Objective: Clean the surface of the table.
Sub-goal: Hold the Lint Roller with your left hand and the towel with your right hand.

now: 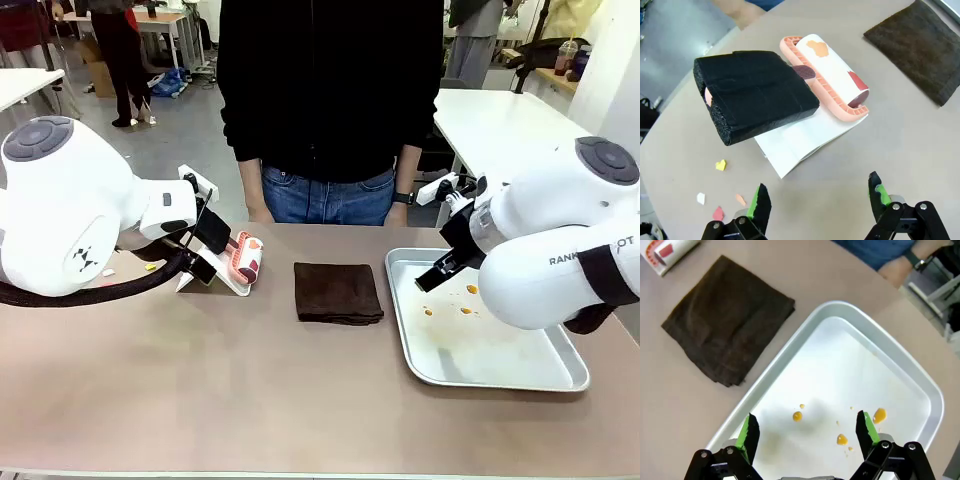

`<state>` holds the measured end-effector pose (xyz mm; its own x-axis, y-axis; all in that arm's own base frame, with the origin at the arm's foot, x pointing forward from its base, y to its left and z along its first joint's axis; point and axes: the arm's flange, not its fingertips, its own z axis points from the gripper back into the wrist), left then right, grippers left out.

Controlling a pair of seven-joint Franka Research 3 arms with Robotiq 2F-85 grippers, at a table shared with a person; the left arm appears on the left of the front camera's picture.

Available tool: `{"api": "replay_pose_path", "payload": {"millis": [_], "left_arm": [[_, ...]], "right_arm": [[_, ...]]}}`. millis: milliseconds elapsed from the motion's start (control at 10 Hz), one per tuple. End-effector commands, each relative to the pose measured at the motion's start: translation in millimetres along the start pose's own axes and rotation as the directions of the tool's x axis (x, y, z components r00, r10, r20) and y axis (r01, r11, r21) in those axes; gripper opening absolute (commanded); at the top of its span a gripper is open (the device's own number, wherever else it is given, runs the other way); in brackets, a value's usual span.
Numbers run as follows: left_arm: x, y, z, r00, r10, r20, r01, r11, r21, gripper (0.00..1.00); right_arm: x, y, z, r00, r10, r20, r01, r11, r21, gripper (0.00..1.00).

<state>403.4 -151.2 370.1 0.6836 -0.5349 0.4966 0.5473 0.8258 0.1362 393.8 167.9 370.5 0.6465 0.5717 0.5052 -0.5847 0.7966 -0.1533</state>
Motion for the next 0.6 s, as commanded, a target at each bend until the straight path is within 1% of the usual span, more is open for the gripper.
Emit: {"api": "replay_pose_path", "payload": {"millis": [0, 500], "left_arm": [[0.0, 0.0, 0.1, 1.0, 0.0, 0.0, 0.0, 1.0, 0.0, 1.0], [0.0, 0.0, 0.1, 1.0, 0.0, 0.0, 0.0, 1.0, 0.0, 1.0]], "right_arm": [[0.1, 0.0, 0.0, 1.0, 0.0, 0.0, 0.0, 1.0, 0.0, 1.0], [0.1, 0.0, 0.0, 1.0, 0.0, 0.0, 0.0, 1.0, 0.0, 1.0]]}}
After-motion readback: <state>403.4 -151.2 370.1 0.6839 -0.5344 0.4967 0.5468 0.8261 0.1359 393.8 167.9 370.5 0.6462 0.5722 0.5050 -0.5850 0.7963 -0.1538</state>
